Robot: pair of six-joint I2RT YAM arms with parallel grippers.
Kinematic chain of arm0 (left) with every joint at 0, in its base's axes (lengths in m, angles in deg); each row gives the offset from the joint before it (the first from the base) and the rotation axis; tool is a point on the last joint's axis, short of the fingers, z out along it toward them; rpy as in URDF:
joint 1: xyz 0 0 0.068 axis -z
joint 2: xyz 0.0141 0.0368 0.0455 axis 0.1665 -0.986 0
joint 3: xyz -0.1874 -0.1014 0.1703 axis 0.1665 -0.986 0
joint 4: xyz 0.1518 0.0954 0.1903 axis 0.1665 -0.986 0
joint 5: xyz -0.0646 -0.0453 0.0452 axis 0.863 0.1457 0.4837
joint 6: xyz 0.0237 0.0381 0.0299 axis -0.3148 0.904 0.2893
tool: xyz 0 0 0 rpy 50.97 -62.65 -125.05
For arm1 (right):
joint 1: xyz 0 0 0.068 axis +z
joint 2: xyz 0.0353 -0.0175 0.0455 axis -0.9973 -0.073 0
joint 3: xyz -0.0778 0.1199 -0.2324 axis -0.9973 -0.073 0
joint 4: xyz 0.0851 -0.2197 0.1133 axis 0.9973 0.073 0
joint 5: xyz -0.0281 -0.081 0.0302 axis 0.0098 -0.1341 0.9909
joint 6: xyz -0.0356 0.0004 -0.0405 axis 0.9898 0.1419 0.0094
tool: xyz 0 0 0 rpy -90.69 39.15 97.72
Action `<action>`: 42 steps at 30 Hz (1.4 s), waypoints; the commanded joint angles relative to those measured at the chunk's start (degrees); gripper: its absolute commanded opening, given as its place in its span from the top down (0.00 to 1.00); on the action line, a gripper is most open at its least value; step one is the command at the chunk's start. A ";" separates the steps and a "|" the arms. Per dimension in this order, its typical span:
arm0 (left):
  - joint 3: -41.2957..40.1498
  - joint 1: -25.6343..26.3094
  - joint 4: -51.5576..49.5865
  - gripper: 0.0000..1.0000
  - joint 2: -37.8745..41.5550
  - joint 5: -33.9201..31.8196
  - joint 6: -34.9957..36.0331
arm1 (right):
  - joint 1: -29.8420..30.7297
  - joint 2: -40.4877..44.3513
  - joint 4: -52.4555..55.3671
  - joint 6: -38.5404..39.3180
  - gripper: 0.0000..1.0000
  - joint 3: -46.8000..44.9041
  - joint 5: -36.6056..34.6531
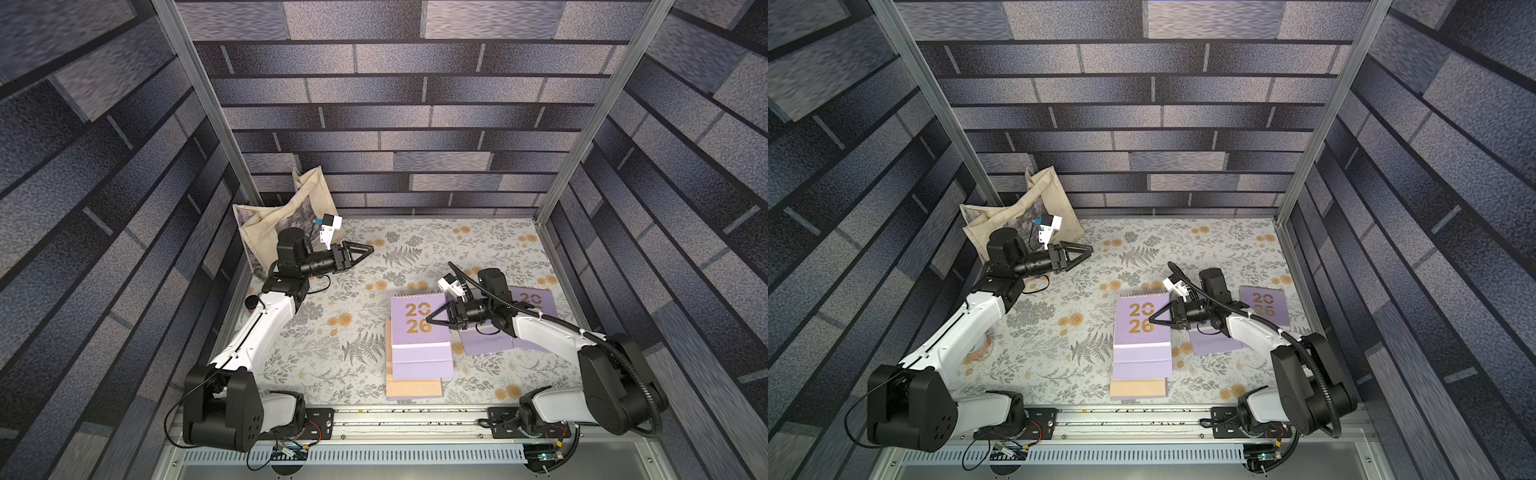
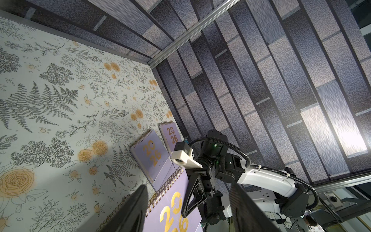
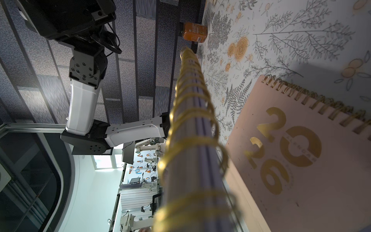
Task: Stack the calendars
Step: Place the calendar at the calendar.
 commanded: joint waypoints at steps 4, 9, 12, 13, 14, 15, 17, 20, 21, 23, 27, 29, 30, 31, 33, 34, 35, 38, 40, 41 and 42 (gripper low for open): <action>-1.26 0.91 3.95 0.33 -1.17 1.00 -1.11 | 1.43 -2.69 -3.70 0.50 1.00 -2.62 -1.69; -1.62 1.20 4.86 0.33 -1.43 0.94 -1.44 | 2.17 -4.11 -5.03 -0.34 1.00 -3.63 -2.74; -1.70 1.33 5.22 0.33 -1.69 0.95 -1.63 | 3.19 -5.38 -6.23 -1.11 1.00 -3.62 -3.56; -1.70 1.43 5.39 0.33 -1.80 0.93 -1.68 | 3.45 -5.81 -6.89 -1.59 1.00 -3.71 -3.80; -1.79 1.46 5.56 0.33 -1.79 0.93 -1.78 | 3.80 -6.39 -7.52 -1.97 1.00 -3.69 -4.07; -1.95 1.53 5.66 0.33 -1.75 0.88 -1.74 | 4.04 -6.90 -8.11 -2.40 1.00 -3.63 -4.37; -2.10 1.68 5.67 0.33 -1.69 0.80 -1.79 | 4.33 -7.61 -9.17 -2.95 1.00 -3.75 -4.85; -2.36 1.59 5.75 0.33 -1.44 0.87 -1.76 | 4.42 -8.19 -9.52 -3.26 1.00 -3.60 -5.30; -2.45 1.56 5.73 0.33 -1.38 0.87 -1.62 | 4.44 -8.29 -9.58 -3.36 1.00 -3.62 -5.57; -2.55 1.60 5.70 0.33 -1.43 0.87 -1.68 | 4.59 -8.42 -9.67 -3.53 1.00 -3.62 -5.88; -2.75 1.54 5.93 0.33 -1.60 0.88 -1.65 | 4.71 -8.91 -9.36 -3.79 1.00 -3.71 -6.51; -2.80 1.59 6.10 0.33 -1.69 0.95 -1.69 | 4.77 -9.09 -9.00 -3.79 1.00 -3.80 -6.69; -2.87 1.55 6.11 0.33 -1.76 0.95 -1.62 | 4.87 -9.09 -8.67 -3.76 1.00 -3.88 -6.86; -2.84 1.58 6.19 0.33 -1.79 0.98 -1.69 | 4.85 -9.05 -8.37 -3.54 1.00 -3.83 -7.00; -2.96 1.59 6.35 0.33 -1.85 1.02 -1.62 | 5.04 -8.94 -7.52 -3.32 1.00 -3.73 -7.31; -3.02 1.60 6.41 0.33 -1.88 0.97 -1.62 | 5.09 -9.00 -7.08 -3.21 1.00 -3.64 -7.25; -3.09 1.59 6.46 0.33 -1.94 0.98 -1.65 | 5.12 -9.07 -6.83 -3.05 1.00 -3.54 -7.32; -3.20 1.57 6.72 0.33 -2.05 1.06 -1.70 | 5.47 -9.14 -6.08 -2.69 1.00 -3.31 -7.47; -3.35 1.60 6.89 0.33 -2.14 1.08 -1.74 | 5.65 -9.52 -5.81 -2.57 1.00 -2.97 -7.30; -3.29 1.59 6.98 0.33 -2.15 1.05 -1.80 | 5.75 -9.68 -5.68 -2.59 1.00 -2.95 -7.34; -3.29 1.55 6.99 0.33 -2.14 1.01 -1.82 | 5.79 -9.76 -5.54 -2.53 1.00 -2.80 -7.20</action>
